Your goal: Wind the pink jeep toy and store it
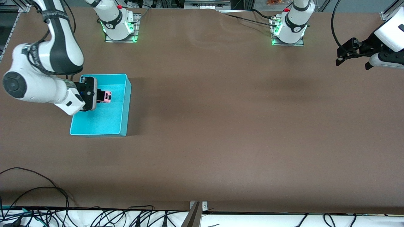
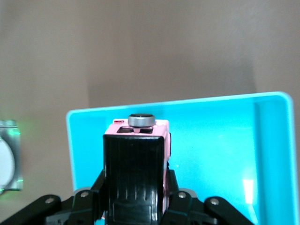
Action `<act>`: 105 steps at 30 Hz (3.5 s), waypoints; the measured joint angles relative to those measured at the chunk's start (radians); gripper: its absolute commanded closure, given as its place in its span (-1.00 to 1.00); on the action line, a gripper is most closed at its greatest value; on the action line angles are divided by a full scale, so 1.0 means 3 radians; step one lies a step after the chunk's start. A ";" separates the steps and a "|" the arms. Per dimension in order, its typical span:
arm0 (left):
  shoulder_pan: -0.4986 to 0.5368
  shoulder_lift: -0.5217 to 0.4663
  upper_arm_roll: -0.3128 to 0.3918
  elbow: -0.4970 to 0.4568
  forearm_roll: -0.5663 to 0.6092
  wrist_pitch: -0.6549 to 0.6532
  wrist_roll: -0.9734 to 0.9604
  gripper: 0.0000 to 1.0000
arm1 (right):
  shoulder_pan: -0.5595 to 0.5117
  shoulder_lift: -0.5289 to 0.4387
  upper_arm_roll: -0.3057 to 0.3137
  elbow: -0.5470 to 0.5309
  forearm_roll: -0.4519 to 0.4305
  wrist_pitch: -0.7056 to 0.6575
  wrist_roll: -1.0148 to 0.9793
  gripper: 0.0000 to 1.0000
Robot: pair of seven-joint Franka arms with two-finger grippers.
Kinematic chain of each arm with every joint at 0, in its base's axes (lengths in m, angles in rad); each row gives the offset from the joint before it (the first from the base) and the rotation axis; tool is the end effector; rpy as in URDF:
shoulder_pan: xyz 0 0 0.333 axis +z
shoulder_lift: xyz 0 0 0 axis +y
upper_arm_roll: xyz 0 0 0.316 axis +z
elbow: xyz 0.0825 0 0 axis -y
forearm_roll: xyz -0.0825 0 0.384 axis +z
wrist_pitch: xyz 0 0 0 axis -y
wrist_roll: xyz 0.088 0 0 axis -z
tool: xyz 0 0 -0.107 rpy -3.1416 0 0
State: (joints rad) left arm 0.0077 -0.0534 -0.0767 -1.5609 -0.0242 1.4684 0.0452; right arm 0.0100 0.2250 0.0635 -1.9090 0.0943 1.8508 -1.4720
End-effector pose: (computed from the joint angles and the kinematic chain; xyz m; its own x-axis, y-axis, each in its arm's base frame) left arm 0.5258 -0.0404 0.6492 0.9925 -0.1161 -0.0383 -0.1153 -0.9931 0.0218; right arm 0.5724 0.0483 0.3607 0.0733 0.9951 0.0656 0.9562 -0.0515 -0.2883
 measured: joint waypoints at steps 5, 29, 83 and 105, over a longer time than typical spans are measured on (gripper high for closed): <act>0.0000 0.0000 0.0001 0.0000 0.0000 0.0000 0.0000 -1.00 | 0.0000 -0.0091 -0.0089 -0.0531 0.0000 0.0499 -0.0233 0.20; 0.0000 0.0001 0.0004 0.0000 0.0000 0.0000 0.0000 -1.00 | 0.0000 0.0186 -0.0251 -0.1229 0.0000 0.1509 -0.0612 -0.56; 0.0000 0.0002 0.0003 0.0000 0.0000 0.0000 0.0000 -1.00 | 0.0003 -0.0157 -0.0273 0.1372 -0.0091 -0.0639 0.3670 -1.00; 0.0000 0.0003 0.0003 0.0000 0.0000 0.0000 0.0000 -1.00 | 0.0007 -0.0735 -0.0258 0.1146 -0.0514 -0.0832 0.4253 -1.00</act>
State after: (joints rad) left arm 0.0077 -0.0525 -0.0759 -1.5608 -0.0243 1.4684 0.0452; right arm 0.0121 0.0044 -0.0139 -1.5652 -0.0600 1.6011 -0.1961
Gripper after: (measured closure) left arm 0.000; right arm 0.000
